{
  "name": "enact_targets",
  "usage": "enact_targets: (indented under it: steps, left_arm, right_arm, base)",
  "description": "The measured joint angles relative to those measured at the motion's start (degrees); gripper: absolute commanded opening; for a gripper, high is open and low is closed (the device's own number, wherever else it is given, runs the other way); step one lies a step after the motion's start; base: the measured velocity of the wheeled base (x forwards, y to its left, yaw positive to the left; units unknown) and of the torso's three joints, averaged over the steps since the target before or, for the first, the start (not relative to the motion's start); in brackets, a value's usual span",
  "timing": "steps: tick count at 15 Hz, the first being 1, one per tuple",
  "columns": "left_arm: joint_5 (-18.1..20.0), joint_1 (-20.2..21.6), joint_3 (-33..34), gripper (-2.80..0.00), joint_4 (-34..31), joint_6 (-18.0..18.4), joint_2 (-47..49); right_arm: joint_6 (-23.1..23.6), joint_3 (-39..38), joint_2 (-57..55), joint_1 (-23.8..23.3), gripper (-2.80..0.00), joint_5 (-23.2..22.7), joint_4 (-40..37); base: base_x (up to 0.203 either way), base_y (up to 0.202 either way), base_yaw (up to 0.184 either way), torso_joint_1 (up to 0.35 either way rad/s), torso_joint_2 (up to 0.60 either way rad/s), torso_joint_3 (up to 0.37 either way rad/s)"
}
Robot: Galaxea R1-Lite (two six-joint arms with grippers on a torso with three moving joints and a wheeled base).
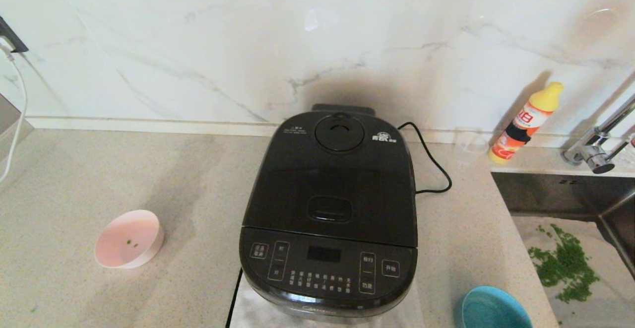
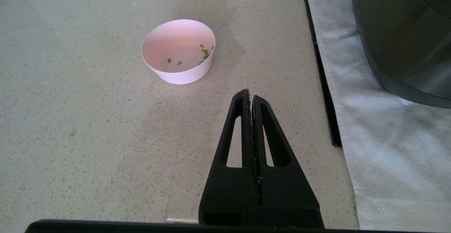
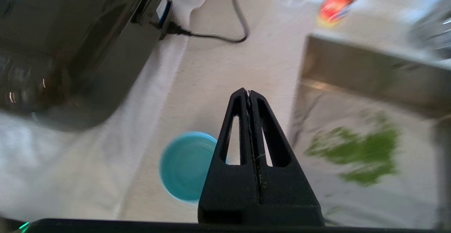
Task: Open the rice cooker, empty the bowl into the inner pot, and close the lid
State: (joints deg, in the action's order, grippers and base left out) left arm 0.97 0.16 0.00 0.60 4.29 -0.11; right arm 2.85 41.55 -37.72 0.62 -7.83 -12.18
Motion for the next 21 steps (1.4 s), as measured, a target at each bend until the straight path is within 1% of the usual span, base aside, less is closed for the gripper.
enact_targets:
  steps: [2, 4, 6, 8, 12, 15, 17, 21]
  left_arm:
    - [0.0, 0.0, 0.0, -2.8, 0.0, 0.0, 0.0]
    - [0.0, 0.0, 0.0, -2.8, 0.0, 0.0, 0.0]
    - [0.0, 0.0, 0.0, -2.8, 0.0, 0.0, 0.0]
    - [0.0, 0.0, 0.0, -2.8, 0.0, 0.0, 0.0]
    - [0.0, 0.0, 0.0, -2.8, 0.0, 0.0, 0.0]
    - [0.0, 0.0, 0.0, -2.8, 0.0, 0.0, 0.0]
    - [0.0, 0.0, 0.0, -2.8, 0.0, 0.0, 0.0]
    - [0.0, 0.0, 0.0, -2.8, 0.0, 0.0, 0.0]
  right_arm:
    - [-5.1, 7.9, -11.3, 2.0, -2.8, -0.8, -0.9]
    - [-12.1, 16.9, -20.4, 5.9, -2.8, -1.2, -4.2]
    - [-18.5, 24.3, -26.8, 11.8, -2.8, -1.5, -8.9]
    - [-23.5, 28.4, -30.9, 18.1, -2.8, -1.7, -11.8]
    - [-28.7, 30.2, -35.6, 28.8, -2.8, -2.2, -12.1]
    - [-32.5, 30.2, -37.9, 34.3, -2.8, -2.9, -12.0]
    - [-34.1, 29.7, -38.7, 37.8, -2.8, -3.3, -12.0]
    - [-34.4, 28.5, -39.5, 42.0, -2.8, -3.3, -12.1]
  base:
    - [0.0, 0.0, 0.0, 0.0, 0.0, 0.0]
    - [0.0, 0.0, 0.0, 0.0, 0.0, 0.0]
    - [0.0, 0.0, 0.0, 0.0, 0.0, 0.0]
    - [0.0, 0.0, 0.0, 0.0, 0.0, 0.0]
    - [0.0, 0.0, 0.0, 0.0, 0.0, 0.0]
    - [0.0, 0.0, 0.0, 0.0, 0.0, 0.0]
    - [0.0, 0.0, 0.0, 0.0, 0.0, 0.0]
    - [0.0, 0.0, 0.0, 0.0, 0.0, 0.0]
